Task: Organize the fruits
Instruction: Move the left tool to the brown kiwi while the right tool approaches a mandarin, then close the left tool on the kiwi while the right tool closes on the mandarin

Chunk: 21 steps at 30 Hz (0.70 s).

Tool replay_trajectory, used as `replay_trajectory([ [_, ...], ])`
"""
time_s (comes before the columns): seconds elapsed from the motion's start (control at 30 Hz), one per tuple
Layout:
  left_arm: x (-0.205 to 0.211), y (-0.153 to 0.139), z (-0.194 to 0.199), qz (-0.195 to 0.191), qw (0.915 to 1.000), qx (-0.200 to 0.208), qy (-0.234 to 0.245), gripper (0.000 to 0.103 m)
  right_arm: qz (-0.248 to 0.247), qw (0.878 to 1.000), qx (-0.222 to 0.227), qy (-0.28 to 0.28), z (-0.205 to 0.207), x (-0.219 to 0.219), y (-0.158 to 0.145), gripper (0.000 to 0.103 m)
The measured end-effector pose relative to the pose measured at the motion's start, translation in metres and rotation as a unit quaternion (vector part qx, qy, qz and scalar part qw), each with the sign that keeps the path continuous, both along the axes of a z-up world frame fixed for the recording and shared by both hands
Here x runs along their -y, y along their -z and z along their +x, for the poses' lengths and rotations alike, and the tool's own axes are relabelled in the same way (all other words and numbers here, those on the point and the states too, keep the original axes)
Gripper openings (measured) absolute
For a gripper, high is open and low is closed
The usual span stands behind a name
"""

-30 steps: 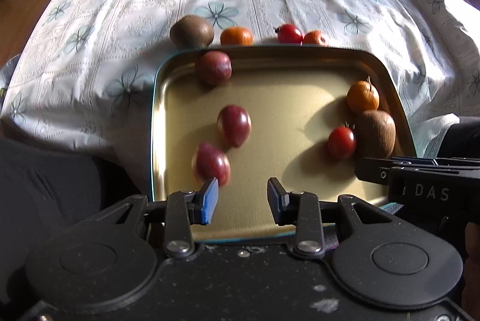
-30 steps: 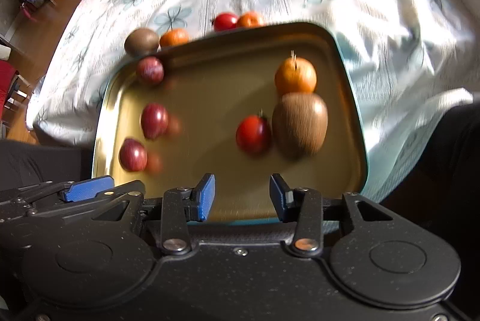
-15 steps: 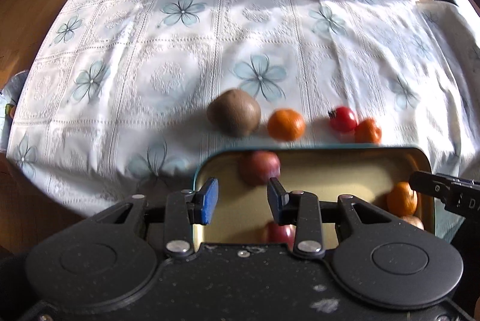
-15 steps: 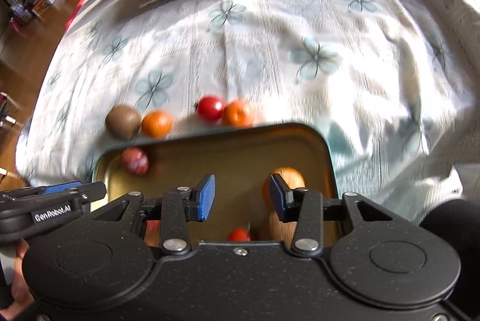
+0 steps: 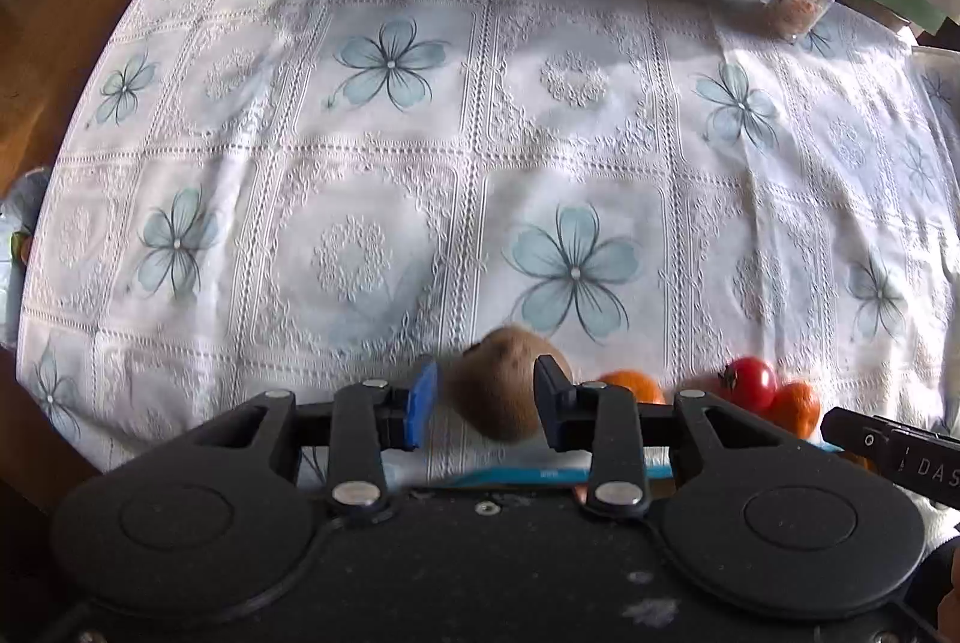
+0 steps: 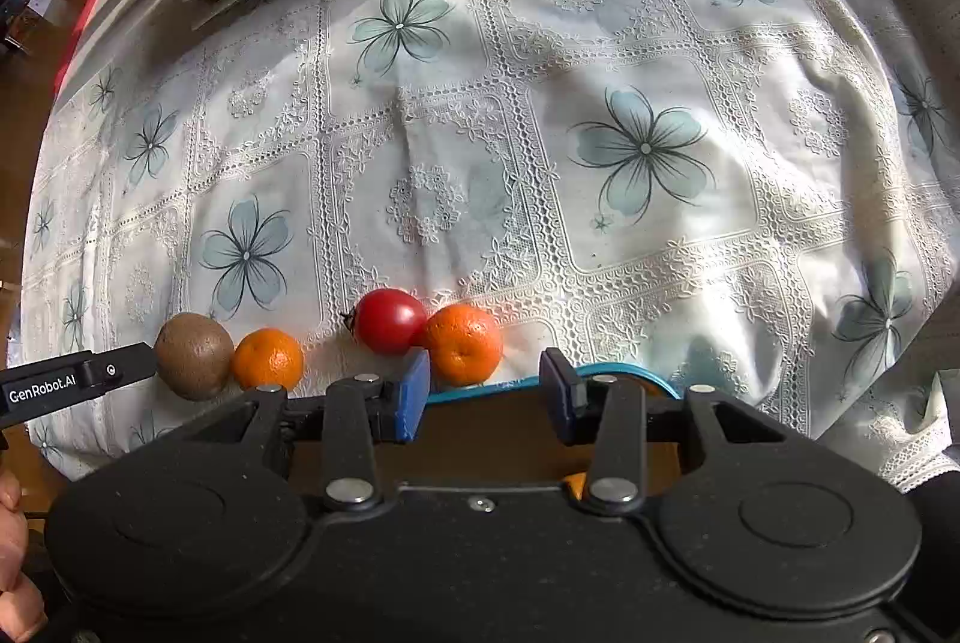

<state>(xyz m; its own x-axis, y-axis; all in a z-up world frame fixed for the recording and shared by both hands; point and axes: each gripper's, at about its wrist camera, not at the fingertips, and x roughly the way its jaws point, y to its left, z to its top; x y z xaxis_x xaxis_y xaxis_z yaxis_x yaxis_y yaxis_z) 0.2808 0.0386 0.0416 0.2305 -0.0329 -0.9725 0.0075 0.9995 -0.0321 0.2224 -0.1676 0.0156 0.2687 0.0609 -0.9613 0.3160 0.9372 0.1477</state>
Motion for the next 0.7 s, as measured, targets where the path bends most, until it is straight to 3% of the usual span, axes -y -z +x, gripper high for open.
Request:
replay_trajectory([
  [0.17, 0.004, 0.017, 0.004, 0.032, 0.9994, 0.009, 0.006, 0.037, -0.023, 1.0, -0.001, -0.017, 0.013, -0.008, 0.006, 0.051],
  [0.37, 0.014, 0.018, -0.001, 0.084, 0.9945, 0.052, 0.035, 0.041, -0.025, 1.0, 0.01, -0.011, 0.011, -0.005, 0.018, 0.051],
  [0.53, 0.021, 0.02, -0.002, 0.07, 0.9951, 0.049, 0.049, 0.041, -0.047, 0.998, 0.02, -0.024, 0.01, -0.009, 0.014, 0.051],
  [0.7, 0.024, 0.022, -0.002, 0.063, 0.9955, 0.048, 0.053, 0.041, -0.037, 0.998, 0.021, -0.043, 0.008, -0.013, 0.017, 0.051],
])
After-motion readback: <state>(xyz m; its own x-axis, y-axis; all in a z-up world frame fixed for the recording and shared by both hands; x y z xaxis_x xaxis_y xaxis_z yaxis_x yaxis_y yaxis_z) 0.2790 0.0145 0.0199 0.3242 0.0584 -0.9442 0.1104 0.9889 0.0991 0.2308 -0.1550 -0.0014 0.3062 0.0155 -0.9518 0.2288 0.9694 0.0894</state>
